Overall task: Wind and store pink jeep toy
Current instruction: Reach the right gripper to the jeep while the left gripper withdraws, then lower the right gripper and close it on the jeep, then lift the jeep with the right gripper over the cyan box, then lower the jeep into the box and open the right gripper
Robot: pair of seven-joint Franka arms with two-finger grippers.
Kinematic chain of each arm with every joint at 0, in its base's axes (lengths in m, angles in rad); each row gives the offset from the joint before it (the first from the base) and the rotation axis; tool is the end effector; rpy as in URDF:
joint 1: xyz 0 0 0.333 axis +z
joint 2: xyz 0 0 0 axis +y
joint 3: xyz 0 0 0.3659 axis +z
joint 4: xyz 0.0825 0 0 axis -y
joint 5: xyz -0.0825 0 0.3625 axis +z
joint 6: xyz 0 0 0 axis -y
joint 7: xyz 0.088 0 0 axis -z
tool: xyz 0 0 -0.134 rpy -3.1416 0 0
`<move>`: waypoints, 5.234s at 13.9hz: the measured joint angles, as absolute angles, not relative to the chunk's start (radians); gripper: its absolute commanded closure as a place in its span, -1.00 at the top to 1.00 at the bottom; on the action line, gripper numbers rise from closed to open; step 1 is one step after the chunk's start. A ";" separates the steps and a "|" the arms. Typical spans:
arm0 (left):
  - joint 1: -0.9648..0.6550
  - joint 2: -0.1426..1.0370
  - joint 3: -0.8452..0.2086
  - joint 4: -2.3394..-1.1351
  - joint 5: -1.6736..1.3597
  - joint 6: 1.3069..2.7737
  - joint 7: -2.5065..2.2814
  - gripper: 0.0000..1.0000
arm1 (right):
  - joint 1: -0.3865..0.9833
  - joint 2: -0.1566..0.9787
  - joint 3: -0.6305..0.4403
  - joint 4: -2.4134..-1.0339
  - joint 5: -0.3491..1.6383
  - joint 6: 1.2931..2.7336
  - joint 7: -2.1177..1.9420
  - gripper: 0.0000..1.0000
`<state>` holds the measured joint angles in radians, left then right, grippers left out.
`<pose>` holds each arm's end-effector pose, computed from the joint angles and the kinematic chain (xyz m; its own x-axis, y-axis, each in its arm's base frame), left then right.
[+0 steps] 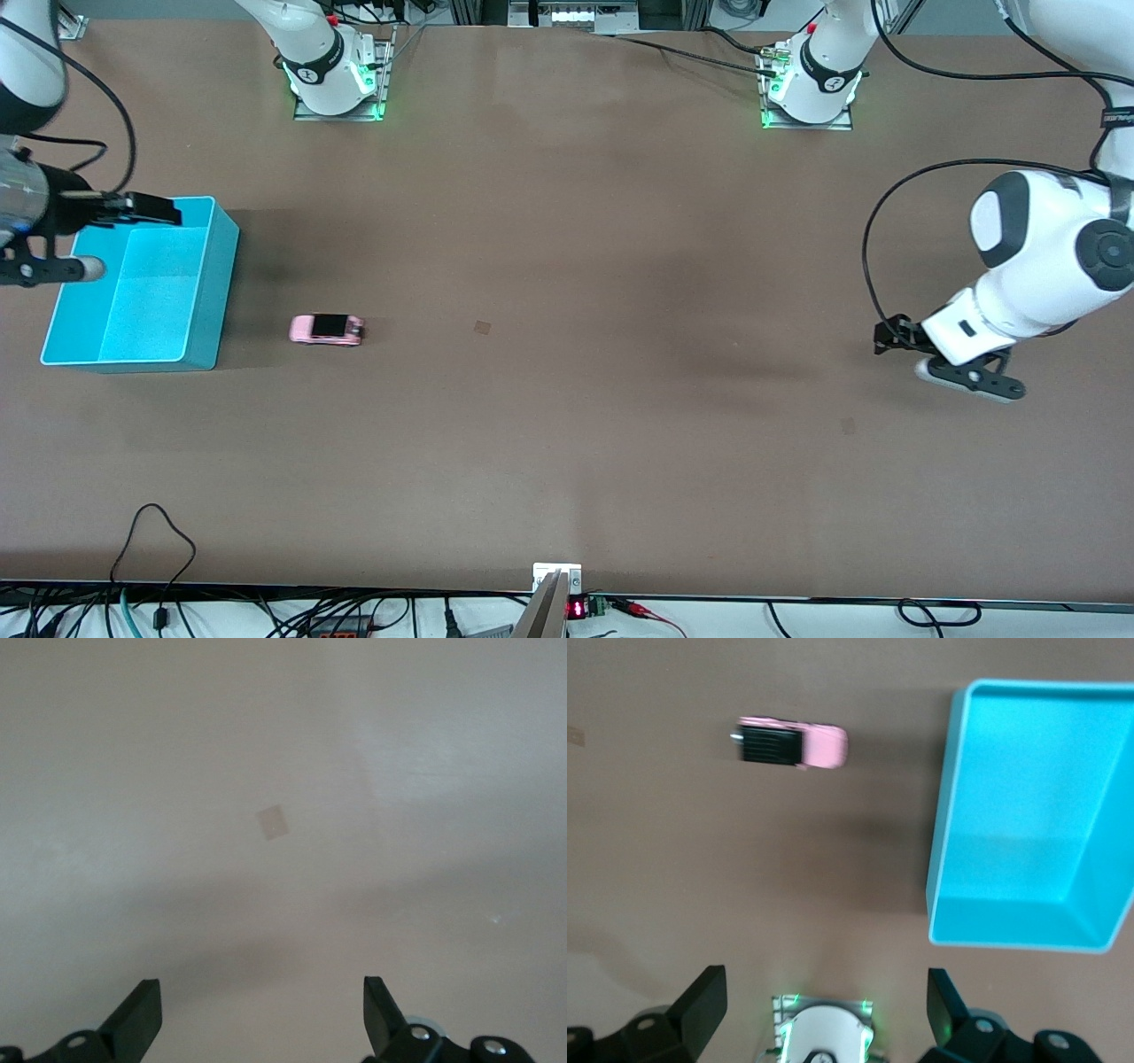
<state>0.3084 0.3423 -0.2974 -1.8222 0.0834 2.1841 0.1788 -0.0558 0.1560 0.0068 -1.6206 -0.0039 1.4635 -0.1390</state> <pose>0.6366 0.0281 0.3916 0.9800 -0.1947 0.0409 -0.1957 -0.9804 0.0217 0.5518 -0.0279 0.5337 0.9478 0.0921 -0.3054 0.0839 -0.9957 -0.0399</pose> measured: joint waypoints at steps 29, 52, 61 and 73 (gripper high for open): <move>0.104 0.065 -0.079 -1.635 -0.018 1.736 -0.092 1.00 | -0.195 0.359 0.107 -2.239 -0.122 2.641 -1.437 0.92; 0.116 0.043 -0.090 -1.623 -0.018 1.693 -0.070 1.00 | -0.204 0.143 0.074 -2.031 -0.045 2.212 -1.104 -1.00; 0.116 0.042 -0.090 -1.622 -0.018 1.694 -0.070 1.00 | -0.229 0.192 -0.165 -2.131 -0.041 2.265 -0.602 -1.00; 0.116 0.041 -0.091 -1.622 -0.018 1.694 -0.070 1.00 | -0.245 0.366 -0.180 -2.159 -0.040 2.399 -0.346 -0.38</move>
